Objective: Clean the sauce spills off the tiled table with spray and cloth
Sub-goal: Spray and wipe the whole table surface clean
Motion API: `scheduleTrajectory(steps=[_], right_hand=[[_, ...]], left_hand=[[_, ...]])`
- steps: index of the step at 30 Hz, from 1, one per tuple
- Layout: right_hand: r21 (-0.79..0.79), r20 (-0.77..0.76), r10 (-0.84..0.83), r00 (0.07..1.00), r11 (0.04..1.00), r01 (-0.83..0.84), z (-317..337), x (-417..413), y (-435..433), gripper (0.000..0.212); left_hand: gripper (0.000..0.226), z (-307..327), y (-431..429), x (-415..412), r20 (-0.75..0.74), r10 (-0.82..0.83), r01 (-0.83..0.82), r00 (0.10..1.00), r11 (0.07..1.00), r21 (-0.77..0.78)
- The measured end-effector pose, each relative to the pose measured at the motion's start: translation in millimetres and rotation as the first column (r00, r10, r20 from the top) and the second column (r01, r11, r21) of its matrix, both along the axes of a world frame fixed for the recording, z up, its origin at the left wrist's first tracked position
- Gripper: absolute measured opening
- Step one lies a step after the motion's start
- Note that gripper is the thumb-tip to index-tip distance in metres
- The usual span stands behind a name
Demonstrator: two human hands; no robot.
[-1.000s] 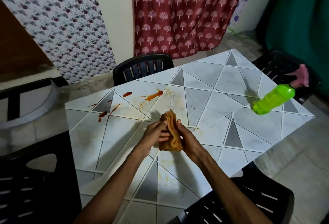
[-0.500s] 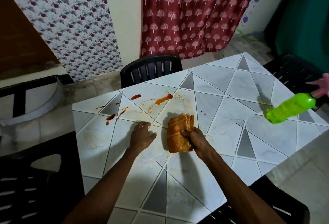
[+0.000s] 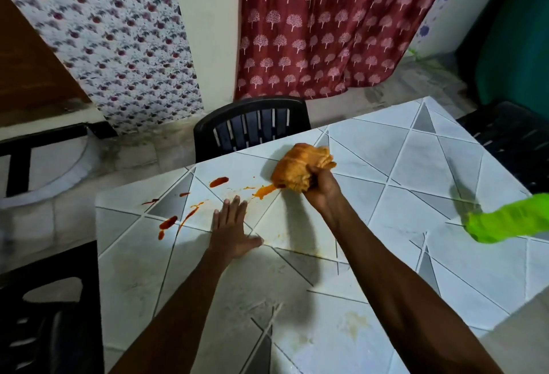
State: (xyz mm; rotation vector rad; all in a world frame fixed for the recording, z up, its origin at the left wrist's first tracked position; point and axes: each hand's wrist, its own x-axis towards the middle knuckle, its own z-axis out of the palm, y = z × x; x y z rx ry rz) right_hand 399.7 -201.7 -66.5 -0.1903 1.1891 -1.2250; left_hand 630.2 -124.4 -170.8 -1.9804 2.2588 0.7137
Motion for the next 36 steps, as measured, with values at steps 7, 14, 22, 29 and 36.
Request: scheduleTrajectory(steps=[7, 14, 22, 29, 36], right_hand=[[0.366, -0.839, 0.381, 0.389, 0.924, -0.115, -40.6, 1.5, 4.6, 0.073], [0.414, -0.871, -0.002, -0.491, 0.535, -0.736, -71.6, -28.8, -37.2, 0.074], [0.519, -0.811, 0.07, -0.581, 0.546, -0.658, -111.0, -19.4, -88.0, 0.079], [0.481, -0.838, 0.108, -0.536, 0.61, -0.629, -117.2, -7.1, -68.1, 0.08], [0.485, -0.827, 0.082, -0.556, 0.606, -0.631, -116.3, -65.2, -16.5, 0.077]], left_hand=[[0.118, -22.6, 3.3, 3.6, -0.023, -0.038, 0.035, 0.999, 0.994, -0.104], [0.112, -28.1, 9.4, 3.4, -0.022, -0.051, 0.045, 0.998, 0.975, -0.216], [0.099, -25.8, 17.2, 0.4, -0.002, -0.021, 0.019, 1.0, 0.95, -0.312], [0.1, -25.4, 20.2, -2.8, 0.036, 0.007, 0.006, 0.999, 0.944, -0.33], [0.1, -21.4, 20.6, -7.7, 0.043, 0.013, 0.003, 0.999, 0.935, -0.354]])
